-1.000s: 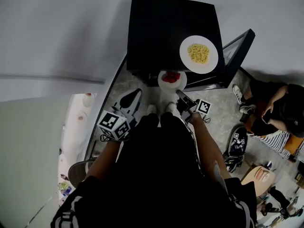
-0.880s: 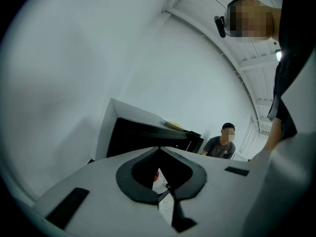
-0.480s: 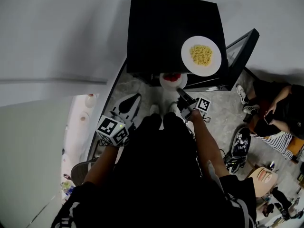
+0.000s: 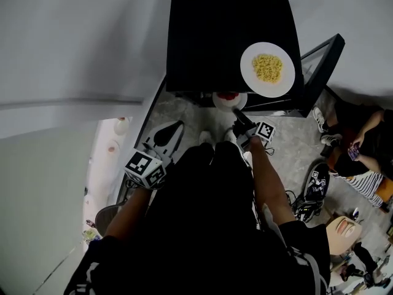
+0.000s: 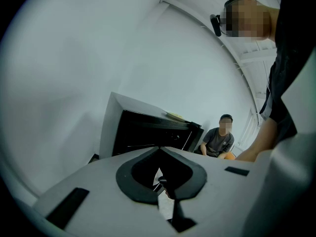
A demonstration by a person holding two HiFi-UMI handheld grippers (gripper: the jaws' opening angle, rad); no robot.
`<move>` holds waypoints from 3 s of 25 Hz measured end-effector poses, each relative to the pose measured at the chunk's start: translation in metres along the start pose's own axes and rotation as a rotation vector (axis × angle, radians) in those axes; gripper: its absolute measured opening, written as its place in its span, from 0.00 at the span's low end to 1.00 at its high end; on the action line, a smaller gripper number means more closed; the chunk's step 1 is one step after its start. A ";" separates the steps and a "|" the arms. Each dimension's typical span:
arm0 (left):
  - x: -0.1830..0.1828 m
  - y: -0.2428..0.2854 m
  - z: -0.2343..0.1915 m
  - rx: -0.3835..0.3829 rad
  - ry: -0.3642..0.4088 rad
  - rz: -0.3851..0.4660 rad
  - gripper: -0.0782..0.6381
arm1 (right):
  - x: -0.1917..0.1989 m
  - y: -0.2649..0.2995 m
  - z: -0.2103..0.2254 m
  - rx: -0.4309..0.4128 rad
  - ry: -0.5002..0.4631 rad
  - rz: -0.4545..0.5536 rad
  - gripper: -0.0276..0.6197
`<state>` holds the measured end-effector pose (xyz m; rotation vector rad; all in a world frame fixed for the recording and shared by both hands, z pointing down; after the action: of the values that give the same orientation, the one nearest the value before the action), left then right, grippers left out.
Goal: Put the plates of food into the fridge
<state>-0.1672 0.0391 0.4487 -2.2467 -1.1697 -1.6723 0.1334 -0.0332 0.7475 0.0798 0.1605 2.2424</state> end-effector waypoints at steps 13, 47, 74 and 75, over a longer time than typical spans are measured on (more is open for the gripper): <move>0.008 0.003 -0.007 0.027 -0.017 -0.021 0.14 | -0.011 0.013 0.025 0.089 0.129 0.125 0.09; 0.009 0.002 -0.018 -0.012 -0.046 -0.023 0.14 | -0.033 0.053 0.028 0.225 0.242 0.261 0.10; 0.008 0.008 -0.016 0.018 -0.031 -0.050 0.14 | -0.026 0.053 0.032 0.233 0.285 0.318 0.37; 0.008 0.009 -0.015 0.020 -0.029 -0.054 0.14 | -0.027 0.055 0.031 0.230 0.289 0.322 0.37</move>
<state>-0.1726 0.0291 0.4643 -2.2545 -1.2585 -1.6439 0.1115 -0.0857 0.7856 -0.1042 0.5987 2.5386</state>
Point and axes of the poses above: the fingertips, and each gripper's own axes: y forward along the fingers, z to its right, x out of its underside, the point moved 9 cm from there along -y, backward along the fingers, and after that the axes turned 1 degree about x, right-handed, at the moved point
